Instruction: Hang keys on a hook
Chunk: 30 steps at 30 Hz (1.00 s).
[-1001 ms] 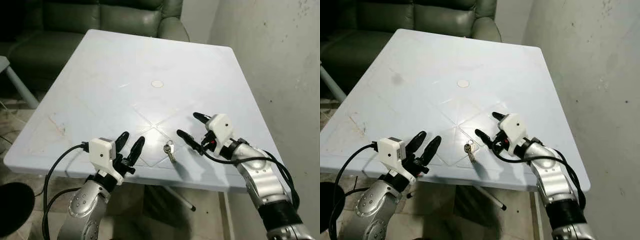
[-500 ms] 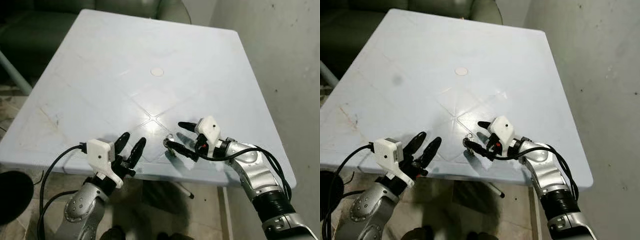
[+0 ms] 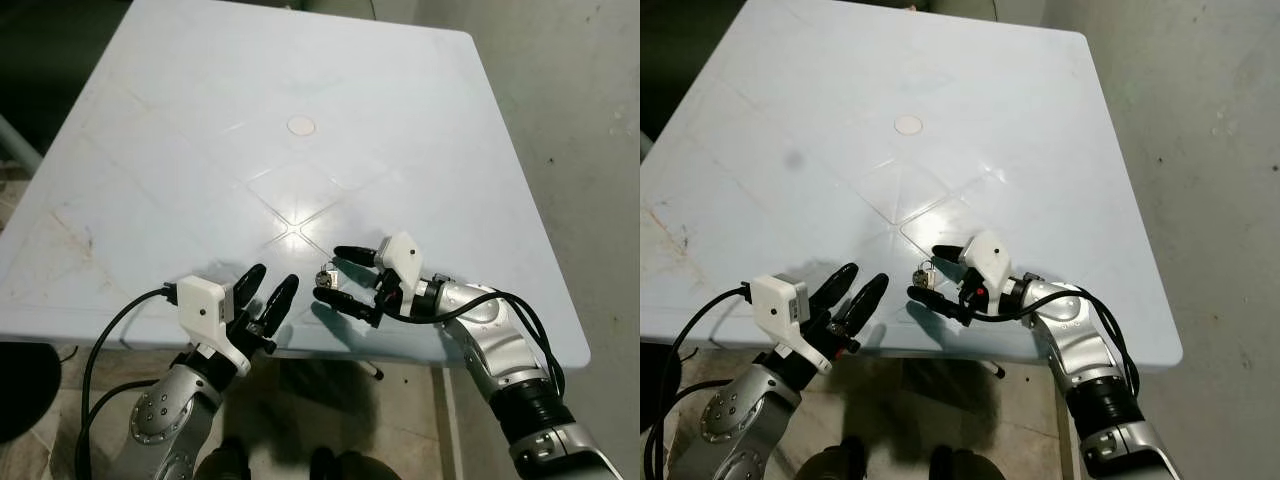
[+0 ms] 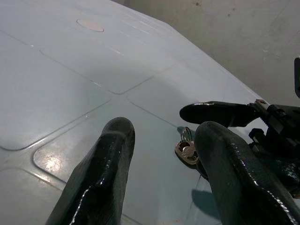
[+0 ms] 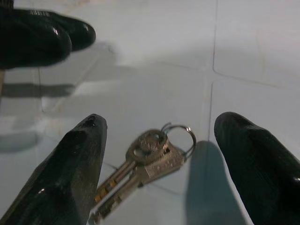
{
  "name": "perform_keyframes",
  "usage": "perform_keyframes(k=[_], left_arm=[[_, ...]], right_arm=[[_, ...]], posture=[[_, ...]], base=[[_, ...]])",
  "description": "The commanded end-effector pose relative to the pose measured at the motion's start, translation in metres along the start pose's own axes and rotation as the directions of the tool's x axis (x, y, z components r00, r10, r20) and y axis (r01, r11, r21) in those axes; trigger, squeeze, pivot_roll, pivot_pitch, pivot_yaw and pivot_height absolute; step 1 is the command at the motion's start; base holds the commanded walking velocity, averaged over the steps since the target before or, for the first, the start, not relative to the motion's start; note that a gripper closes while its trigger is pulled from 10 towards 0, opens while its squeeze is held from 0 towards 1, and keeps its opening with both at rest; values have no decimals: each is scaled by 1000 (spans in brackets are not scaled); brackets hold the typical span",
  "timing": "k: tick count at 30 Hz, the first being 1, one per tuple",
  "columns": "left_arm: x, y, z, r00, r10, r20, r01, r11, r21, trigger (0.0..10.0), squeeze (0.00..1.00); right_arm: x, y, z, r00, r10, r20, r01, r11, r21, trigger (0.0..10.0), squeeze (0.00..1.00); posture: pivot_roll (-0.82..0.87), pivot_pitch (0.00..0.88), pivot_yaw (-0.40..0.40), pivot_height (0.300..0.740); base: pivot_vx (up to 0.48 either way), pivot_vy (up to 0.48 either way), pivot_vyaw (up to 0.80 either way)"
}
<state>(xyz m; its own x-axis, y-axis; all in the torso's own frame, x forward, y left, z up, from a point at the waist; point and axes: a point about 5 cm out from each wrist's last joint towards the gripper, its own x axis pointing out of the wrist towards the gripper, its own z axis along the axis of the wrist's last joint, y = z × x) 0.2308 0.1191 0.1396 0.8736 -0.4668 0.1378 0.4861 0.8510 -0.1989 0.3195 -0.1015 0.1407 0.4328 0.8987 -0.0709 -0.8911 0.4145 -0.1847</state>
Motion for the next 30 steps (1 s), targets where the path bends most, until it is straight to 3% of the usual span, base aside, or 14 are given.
perform_keyframes(k=[1, 13, 26, 30], left_arm=[[-2, -4, 2, 1000, -8, 1, 8, 1000, -2, 10000, 0], [-2, -5, 1, 1000, 2, -4, -2, 1000, -20, 10000, 0], [-5, -8, 2, 1000, 8, -8, -8, 1000, -23, 10000, 0], [-5, -8, 3, 1000, 14, -6, -14, 1000, -26, 10000, 0]], right_arm=[[2, 6, 3, 999, 35, 23, -35, 999, 1, 10000, 0], [11, 21, 5, 999, 41, 33, -41, 999, -20, 10000, 0], [16, 21, 6, 1000, -29, -7, 28, 994, -103, 10000, 0], [17, 21, 5, 999, -24, -27, 21, 995, -93, 10000, 0]], posture=[[112, 257, -107, 740], [118, 251, -110, 740], [130, 263, -117, 740], [130, 265, -119, 740]], base=[[0, 0, 0], [0, 0, 0], [0, 0, 0], [0, 0, 0]])
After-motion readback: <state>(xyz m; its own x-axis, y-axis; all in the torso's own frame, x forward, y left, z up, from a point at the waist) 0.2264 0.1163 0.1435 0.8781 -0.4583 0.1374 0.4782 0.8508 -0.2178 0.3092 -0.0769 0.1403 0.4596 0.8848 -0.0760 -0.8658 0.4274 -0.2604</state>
